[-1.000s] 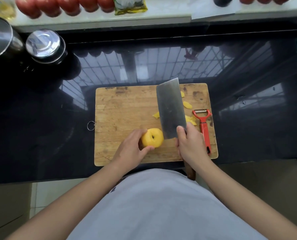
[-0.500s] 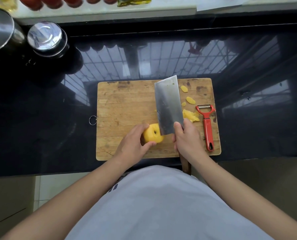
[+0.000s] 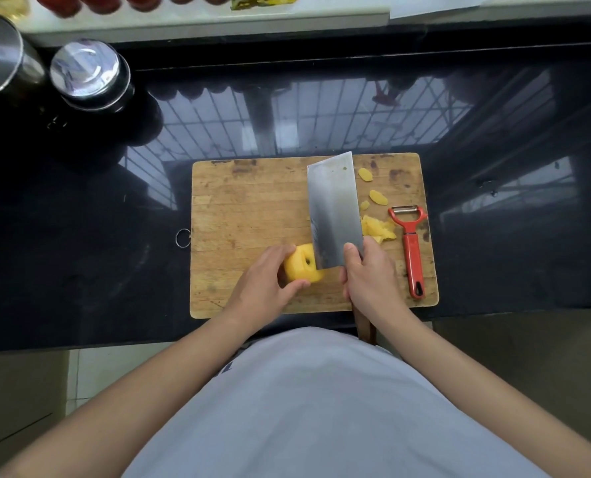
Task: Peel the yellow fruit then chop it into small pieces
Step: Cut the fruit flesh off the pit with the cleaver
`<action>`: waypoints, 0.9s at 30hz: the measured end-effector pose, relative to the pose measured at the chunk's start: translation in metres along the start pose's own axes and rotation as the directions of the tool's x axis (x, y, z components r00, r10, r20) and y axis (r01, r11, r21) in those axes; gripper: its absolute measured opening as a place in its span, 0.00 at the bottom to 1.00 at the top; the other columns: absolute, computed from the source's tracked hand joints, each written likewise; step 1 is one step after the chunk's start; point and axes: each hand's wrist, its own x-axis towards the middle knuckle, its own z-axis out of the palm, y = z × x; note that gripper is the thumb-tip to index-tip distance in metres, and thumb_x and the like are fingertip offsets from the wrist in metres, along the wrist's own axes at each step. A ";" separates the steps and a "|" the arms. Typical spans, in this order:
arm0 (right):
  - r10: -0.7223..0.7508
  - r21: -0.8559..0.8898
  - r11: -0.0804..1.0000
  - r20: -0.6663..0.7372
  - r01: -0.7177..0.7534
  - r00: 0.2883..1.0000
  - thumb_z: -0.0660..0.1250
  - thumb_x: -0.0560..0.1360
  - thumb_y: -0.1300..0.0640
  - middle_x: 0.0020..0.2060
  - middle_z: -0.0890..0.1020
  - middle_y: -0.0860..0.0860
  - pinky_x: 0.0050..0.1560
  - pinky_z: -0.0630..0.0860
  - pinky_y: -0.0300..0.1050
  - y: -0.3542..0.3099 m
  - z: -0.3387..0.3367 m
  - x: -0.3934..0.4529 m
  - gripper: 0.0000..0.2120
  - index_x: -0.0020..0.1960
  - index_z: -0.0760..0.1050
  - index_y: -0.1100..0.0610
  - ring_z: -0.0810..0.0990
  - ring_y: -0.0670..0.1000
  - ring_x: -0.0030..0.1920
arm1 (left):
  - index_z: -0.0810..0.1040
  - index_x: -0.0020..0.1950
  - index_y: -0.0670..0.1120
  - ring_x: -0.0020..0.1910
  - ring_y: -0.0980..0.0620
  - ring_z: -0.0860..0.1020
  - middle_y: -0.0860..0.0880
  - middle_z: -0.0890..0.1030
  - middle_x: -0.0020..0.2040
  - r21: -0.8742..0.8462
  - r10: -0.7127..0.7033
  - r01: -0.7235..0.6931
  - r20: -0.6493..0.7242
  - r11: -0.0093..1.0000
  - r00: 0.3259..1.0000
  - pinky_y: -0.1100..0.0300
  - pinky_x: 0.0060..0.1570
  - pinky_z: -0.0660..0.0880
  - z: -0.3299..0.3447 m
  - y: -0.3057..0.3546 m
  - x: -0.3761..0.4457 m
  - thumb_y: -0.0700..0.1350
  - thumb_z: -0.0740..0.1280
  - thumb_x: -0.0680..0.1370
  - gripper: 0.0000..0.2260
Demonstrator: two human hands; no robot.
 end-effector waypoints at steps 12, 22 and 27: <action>0.045 0.055 0.997 0.004 -0.045 0.999 0.56 0.85 0.54 0.33 0.79 0.56 0.23 0.71 0.39 -0.002 -0.002 -0.002 0.10 0.50 0.71 0.58 0.73 0.47 0.24 | 0.71 0.75 0.50 0.60 0.61 0.69 0.54 0.75 0.69 0.001 -0.011 0.011 0.010 1.000 1.000 0.64 0.58 0.68 -0.002 0.003 0.000 0.54 0.76 0.76 0.30; 0.032 0.031 0.999 0.051 -0.034 0.998 0.56 0.85 0.54 0.32 0.78 0.55 0.24 0.71 0.42 -0.002 -0.004 0.002 0.11 0.53 0.72 0.60 0.73 0.48 0.23 | 0.68 0.76 0.61 0.56 0.58 0.74 0.59 0.69 0.68 0.002 0.052 -0.052 0.112 0.999 0.992 0.55 0.58 0.77 -0.006 0.003 0.001 0.54 0.73 0.79 0.28; 0.053 0.074 0.996 0.027 -0.055 0.998 0.56 0.84 0.54 0.34 0.79 0.60 0.28 0.73 0.48 0.001 -0.008 0.002 0.12 0.55 0.72 0.62 0.74 0.53 0.25 | 0.66 0.71 0.66 0.52 0.52 0.75 0.59 0.64 0.66 0.061 0.075 -0.087 0.181 0.994 0.981 0.52 0.53 0.78 -0.009 0.005 0.007 0.53 0.72 0.80 0.24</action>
